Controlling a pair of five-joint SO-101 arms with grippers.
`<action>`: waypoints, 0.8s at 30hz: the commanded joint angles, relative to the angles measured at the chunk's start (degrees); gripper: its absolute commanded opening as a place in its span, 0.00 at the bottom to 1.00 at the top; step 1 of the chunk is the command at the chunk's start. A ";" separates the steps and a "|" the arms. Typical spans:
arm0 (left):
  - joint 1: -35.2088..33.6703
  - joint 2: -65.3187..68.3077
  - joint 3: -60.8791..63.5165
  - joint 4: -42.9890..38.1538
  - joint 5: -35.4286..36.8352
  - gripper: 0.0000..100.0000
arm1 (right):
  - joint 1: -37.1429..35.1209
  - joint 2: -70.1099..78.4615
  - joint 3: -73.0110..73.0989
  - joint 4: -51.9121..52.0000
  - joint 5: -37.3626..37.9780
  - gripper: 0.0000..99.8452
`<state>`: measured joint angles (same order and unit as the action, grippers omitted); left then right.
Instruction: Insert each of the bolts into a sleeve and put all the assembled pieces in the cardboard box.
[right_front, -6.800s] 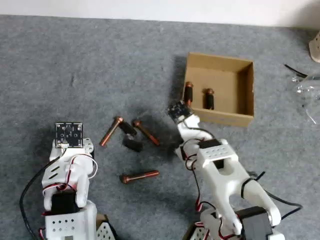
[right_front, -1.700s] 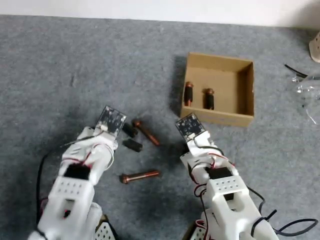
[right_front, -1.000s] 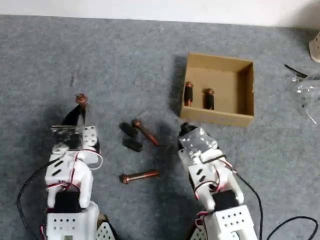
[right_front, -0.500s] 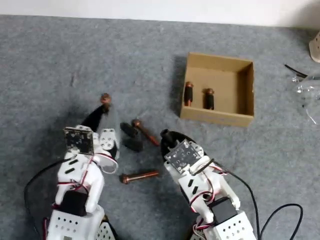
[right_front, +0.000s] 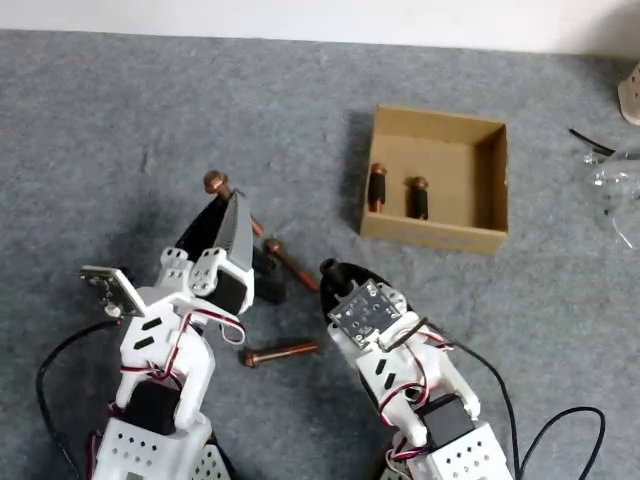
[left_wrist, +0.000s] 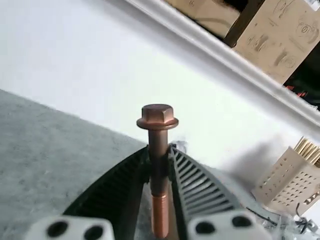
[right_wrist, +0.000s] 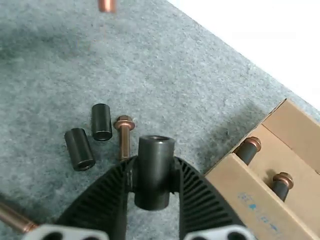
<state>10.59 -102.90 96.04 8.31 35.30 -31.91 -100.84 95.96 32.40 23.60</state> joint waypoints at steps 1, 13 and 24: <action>1.27 -1.19 1.10 -2.46 0.44 0.01 | -0.40 -0.92 8.57 -0.04 0.44 0.00; 15.34 -1.10 1.10 0.18 0.44 0.01 | -0.31 -1.27 8.57 -0.04 0.53 0.00; 17.71 -1.10 1.10 3.52 4.40 0.01 | -0.31 -1.27 8.57 -0.13 0.53 0.00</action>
<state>28.44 -102.90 96.04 12.26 36.18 -31.91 -100.84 95.96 32.40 23.60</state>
